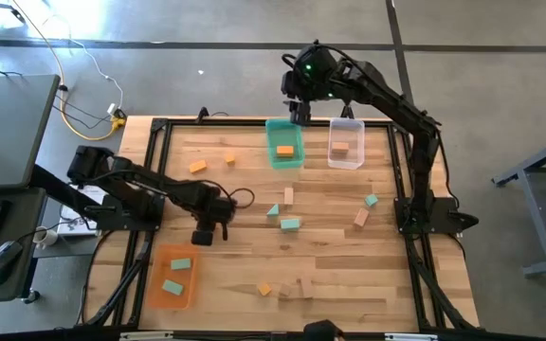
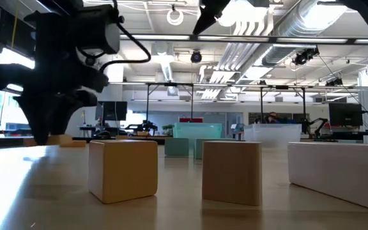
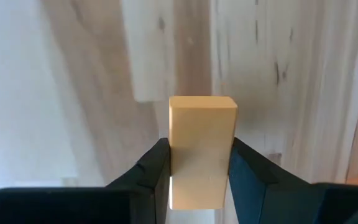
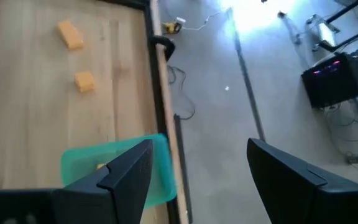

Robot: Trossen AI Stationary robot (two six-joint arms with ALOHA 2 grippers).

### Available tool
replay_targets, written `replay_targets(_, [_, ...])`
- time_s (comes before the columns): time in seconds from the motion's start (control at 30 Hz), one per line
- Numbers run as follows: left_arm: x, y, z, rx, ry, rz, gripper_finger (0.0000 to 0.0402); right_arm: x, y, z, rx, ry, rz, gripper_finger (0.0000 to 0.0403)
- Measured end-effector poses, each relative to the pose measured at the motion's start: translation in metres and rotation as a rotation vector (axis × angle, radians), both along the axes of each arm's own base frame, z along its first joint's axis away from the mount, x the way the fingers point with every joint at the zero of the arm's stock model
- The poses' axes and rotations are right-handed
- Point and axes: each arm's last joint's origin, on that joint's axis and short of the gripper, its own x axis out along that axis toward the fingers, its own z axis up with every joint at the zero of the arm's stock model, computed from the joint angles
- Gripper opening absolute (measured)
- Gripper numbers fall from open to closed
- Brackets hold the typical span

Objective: Sort & place blocks by color
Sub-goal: Put the yellow block into the blue bin

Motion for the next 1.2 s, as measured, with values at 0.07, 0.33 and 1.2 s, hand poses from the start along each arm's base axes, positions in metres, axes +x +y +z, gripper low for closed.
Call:
replay_targets(0.07, [0.000, 0.005, 0.005, -0.003, -0.043, 0.017, 0.0099, -0.003, 0.002, 0.001, 0.009, 0.011, 0.015, 0.0250])
replay_targets(0.33, [0.007, 0.030, 0.037, -0.085, -0.264, 0.004, 0.0099, -0.013, 0.020, -0.001, 0.205, 0.051, 0.212, 0.0250])
replay_targets(1.2, [0.042, 0.067, 0.106, -0.467, -0.831, -0.193, 0.0099, 0.008, 0.154, -0.006, 0.428, 0.132, 0.795, 0.0250])
